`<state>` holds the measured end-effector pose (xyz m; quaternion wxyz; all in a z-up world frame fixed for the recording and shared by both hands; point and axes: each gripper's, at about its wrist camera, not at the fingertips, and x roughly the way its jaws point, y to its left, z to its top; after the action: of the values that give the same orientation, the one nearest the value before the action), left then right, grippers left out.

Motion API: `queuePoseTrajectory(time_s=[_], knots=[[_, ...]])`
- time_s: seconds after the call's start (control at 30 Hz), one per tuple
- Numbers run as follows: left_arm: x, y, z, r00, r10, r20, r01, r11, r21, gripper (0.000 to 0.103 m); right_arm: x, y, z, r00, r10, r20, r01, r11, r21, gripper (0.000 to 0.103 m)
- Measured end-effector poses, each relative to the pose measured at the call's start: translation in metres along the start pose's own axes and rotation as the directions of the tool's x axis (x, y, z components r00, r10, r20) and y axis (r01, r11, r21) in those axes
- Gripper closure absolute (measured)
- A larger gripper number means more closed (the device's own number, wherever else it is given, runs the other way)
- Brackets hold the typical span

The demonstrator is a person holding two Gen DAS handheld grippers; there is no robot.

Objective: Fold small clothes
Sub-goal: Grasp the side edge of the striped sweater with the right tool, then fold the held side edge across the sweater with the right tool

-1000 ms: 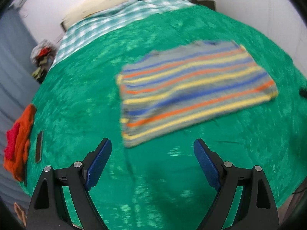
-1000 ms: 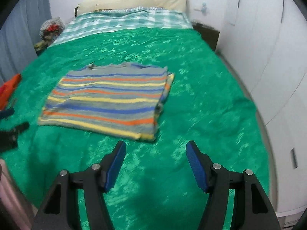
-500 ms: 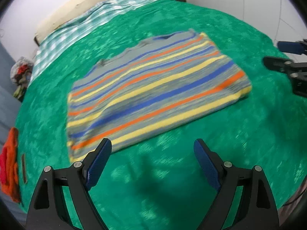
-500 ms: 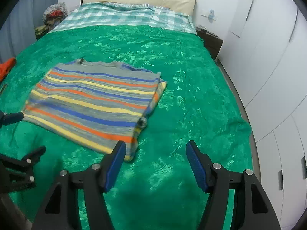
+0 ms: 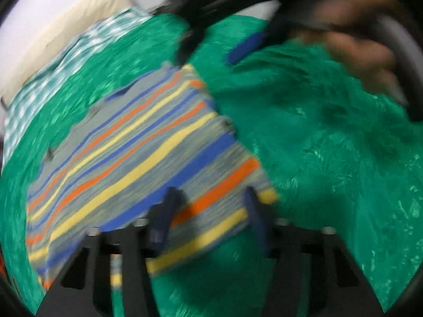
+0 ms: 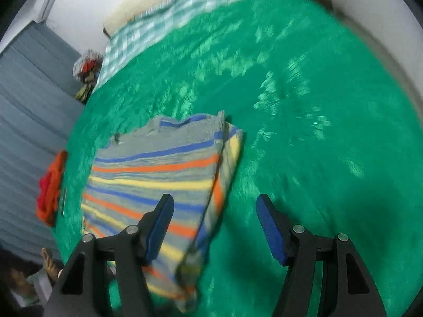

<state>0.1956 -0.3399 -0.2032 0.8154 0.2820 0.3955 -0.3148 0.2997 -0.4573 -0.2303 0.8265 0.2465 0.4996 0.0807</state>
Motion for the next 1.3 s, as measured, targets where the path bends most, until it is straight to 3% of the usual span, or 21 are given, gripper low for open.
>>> queuePoseTrajectory(time_s=[0.03, 0.07, 0.1, 0.17, 0.23, 0.3, 0.43, 0.53, 0.7, 0.73, 0.77, 0.8, 0.87, 0.93, 0.97, 1.1, 1.23, 1.3], knots=[[0.002, 0.000, 0.001, 1.000, -0.025, 0.003, 0.025, 1.000, -0.004, 0.092, 0.013, -0.003, 0.007, 1.000, 0.000, -0.013, 0.000, 1.000, 0.006, 0.038], [0.004, 0.001, 0.002, 0.999, -0.051, 0.003, 0.051, 0.998, -0.024, 0.100, 0.029, -0.006, 0.015, 1.000, 0.019, -0.025, -0.018, 0.999, 0.026, 0.039], [0.004, 0.003, 0.003, 0.998, -0.059, 0.003, 0.059, 0.997, -0.051, 0.101, 0.041, -0.008, 0.020, 0.998, 0.044, -0.038, -0.042, 0.998, 0.049, 0.042], [-0.001, 0.013, 0.003, 0.995, -0.100, 0.022, 0.101, 0.987, -0.124, 0.103, 0.058, -0.009, 0.031, 0.998, 0.062, -0.033, -0.059, 0.995, 0.084, 0.094], [-0.019, 0.032, -0.002, 0.989, -0.131, 0.061, 0.142, 0.965, -0.219, 0.103, 0.057, -0.003, 0.037, 0.999, 0.038, 0.003, -0.038, 0.993, 0.111, 0.095], [-0.043, 0.056, -0.011, 0.981, -0.154, 0.115, 0.183, 0.933, -0.309, 0.103, 0.040, 0.022, 0.042, 0.998, 0.030, 0.056, -0.033, 0.998, 0.049, 0.095], [-0.098, 0.122, -0.051, 0.965, -0.144, 0.218, 0.237, 0.832, -0.502, 0.103, 0.018, 0.099, 0.053, 0.996, 0.053, 0.075, -0.046, 0.994, -0.095, 0.095], [-0.123, 0.174, -0.097, 0.970, -0.087, 0.227, 0.213, 0.751, -0.625, 0.103, 0.028, 0.165, 0.060, 0.995, 0.092, 0.050, -0.082, 0.982, -0.168, 0.095], [-0.133, 0.244, -0.178, 0.987, -0.004, 0.159, 0.129, 0.605, -0.786, 0.103, 0.090, 0.256, 0.056, 0.992, 0.120, -0.024, -0.122, 0.967, -0.225, 0.095], [-0.132, 0.251, -0.185, 0.987, -0.011, 0.158, 0.134, 0.589, -0.797, 0.103, 0.100, 0.263, 0.055, 0.992, 0.124, -0.037, -0.130, 0.968, -0.216, 0.095], [-0.134, 0.253, -0.192, 0.987, -0.016, 0.158, 0.137, 0.590, -0.796, 0.103, 0.111, 0.271, 0.053, 0.990, 0.129, -0.047, -0.136, 0.970, -0.202, 0.095], [-0.136, 0.254, -0.194, 0.988, -0.012, 0.157, 0.131, 0.610, -0.781, 0.101, 0.116, 0.274, 0.052, 0.989, 0.136, -0.052, -0.144, 0.971, -0.193, 0.095], [-0.141, 0.240, -0.185, 0.984, -0.022, 0.176, 0.142, 0.694, -0.706, 0.092, 0.120, 0.278, 0.051, 0.988, 0.142, -0.053, -0.149, 0.972, -0.181, 0.095], [-0.144, 0.237, -0.177, 0.976, -0.046, 0.214, 0.175, 0.753, -0.635, 0.055, 0.118, 0.277, 0.048, 0.990, 0.125, -0.061, -0.135, 0.972, -0.191, 0.095], [-0.146, 0.231, -0.170, 0.969, -0.047, 0.243, 0.190, 0.770, -0.610, 0.049, 0.117, 0.276, 0.049, 0.991, 0.117, -0.064, -0.127, 0.972, -0.197, 0.095], [-0.146, 0.215, -0.132, 0.931, -0.130, 0.340, 0.294, 0.821, -0.489, 0.042, 0.108, 0.268, 0.048, 0.991, 0.106, -0.083, -0.121, 0.970, -0.213, 0.095], [-0.135, 0.195, -0.094, 0.902, -0.241, 0.360, 0.366, 0.866, -0.339, 0.037, 0.099, 0.268, 0.051, 0.990, 0.102, -0.093, -0.122, 0.963, -0.242, 0.095], [-0.121, 0.187, -0.082, 0.905, -0.261, 0.336, 0.368, 0.877, -0.309, 0.040, 0.098, 0.272, 0.053, 0.985, 0.110, -0.136, -0.143, 0.953, -0.267, 0.095]])
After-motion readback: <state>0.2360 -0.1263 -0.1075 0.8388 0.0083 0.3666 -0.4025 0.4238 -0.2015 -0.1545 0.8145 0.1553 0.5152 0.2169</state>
